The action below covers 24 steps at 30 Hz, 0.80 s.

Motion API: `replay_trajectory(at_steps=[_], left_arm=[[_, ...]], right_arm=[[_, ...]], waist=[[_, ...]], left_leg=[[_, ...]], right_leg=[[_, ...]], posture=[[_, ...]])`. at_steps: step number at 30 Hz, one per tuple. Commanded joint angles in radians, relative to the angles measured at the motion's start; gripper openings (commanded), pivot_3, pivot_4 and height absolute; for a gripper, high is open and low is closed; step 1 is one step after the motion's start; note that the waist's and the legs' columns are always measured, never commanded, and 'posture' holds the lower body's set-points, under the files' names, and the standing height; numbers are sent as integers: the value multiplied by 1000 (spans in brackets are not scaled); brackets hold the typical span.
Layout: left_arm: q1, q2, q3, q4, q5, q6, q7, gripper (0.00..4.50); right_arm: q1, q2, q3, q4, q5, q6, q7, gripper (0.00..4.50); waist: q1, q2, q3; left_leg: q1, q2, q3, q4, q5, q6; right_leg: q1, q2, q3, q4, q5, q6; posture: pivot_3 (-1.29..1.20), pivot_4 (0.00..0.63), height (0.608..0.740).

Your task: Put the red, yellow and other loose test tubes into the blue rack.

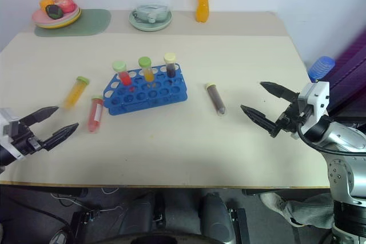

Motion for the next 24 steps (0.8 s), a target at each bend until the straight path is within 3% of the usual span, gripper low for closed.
replay_trajectory(at_steps=[1,16,24], left_arm=[[-12,16,5,14,22,-25,4,4451],[-45,-3,-21,-28,-13,-4,-19,4451],[-67,10,-58,-44,-84,38,-110,4451]], right_arm=[[-16,-11,-15,-38,15,0,-10,4500],[-6,-5,-18,23,-6,-47,24,4500],[22,-12,-13,-37,-14,12,-42,4500]], waist=[[0,0,0],[0,0,0],[0,0,0]], left_leg=[[0,0,0,0,0,0],[0,0,0,0,0,0],[0,0,0,0,0,0]], right_leg=[[0,0,0,0,0,0],[0,0,0,0,0,0],[0,0,0,0,0,0]], posture=[[0,150,740],[0,150,740],[0,150,740]])
